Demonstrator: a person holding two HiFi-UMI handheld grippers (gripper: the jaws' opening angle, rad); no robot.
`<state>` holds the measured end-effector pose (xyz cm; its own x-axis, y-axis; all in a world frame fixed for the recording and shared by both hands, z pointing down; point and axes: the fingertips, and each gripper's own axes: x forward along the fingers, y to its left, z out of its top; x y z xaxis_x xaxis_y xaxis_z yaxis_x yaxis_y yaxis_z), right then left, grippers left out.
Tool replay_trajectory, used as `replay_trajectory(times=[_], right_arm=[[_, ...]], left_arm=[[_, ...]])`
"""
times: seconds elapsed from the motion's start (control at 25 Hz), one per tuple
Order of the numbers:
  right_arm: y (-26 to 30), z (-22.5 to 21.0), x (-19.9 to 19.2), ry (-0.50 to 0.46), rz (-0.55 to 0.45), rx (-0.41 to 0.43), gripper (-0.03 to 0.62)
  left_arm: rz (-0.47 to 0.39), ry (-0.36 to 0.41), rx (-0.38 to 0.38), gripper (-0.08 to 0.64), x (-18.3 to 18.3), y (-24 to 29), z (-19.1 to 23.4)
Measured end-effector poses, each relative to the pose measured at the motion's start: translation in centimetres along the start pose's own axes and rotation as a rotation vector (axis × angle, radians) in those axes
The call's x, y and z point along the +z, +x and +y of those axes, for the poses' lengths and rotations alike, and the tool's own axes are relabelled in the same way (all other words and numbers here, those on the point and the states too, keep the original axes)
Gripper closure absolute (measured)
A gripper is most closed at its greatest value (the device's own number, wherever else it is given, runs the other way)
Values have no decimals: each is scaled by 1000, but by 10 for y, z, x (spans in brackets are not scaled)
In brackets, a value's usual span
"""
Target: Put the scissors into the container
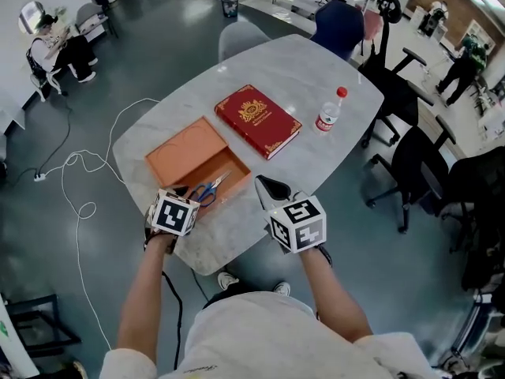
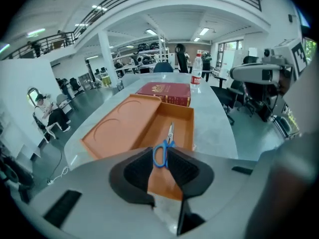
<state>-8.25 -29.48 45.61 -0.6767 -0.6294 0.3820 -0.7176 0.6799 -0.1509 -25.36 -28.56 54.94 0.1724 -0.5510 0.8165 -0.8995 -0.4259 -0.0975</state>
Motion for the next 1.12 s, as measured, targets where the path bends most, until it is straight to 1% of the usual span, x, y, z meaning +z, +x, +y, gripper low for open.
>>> replay_trajectory(times=[0.24, 0.44, 0.64, 0.92, 1.12], right_arm=[[1, 11, 12, -36, -23, 53, 588], [-4, 22, 21, -65, -40, 92, 588], [-13, 30, 31, -81, -57, 111, 588], [-27, 36, 36, -112, -73, 139, 588], [-36, 37, 33, -134, -76, 152, 588]], left_arm=[[-84, -131, 66, 476, -8, -41, 9], [-177, -215, 134, 485, -15, -79, 12], [-271, -296, 193, 489, -23, -113, 8], [-413, -378, 297, 517, -32, -156, 4], [-506, -407, 352, 529, -33, -175, -2]])
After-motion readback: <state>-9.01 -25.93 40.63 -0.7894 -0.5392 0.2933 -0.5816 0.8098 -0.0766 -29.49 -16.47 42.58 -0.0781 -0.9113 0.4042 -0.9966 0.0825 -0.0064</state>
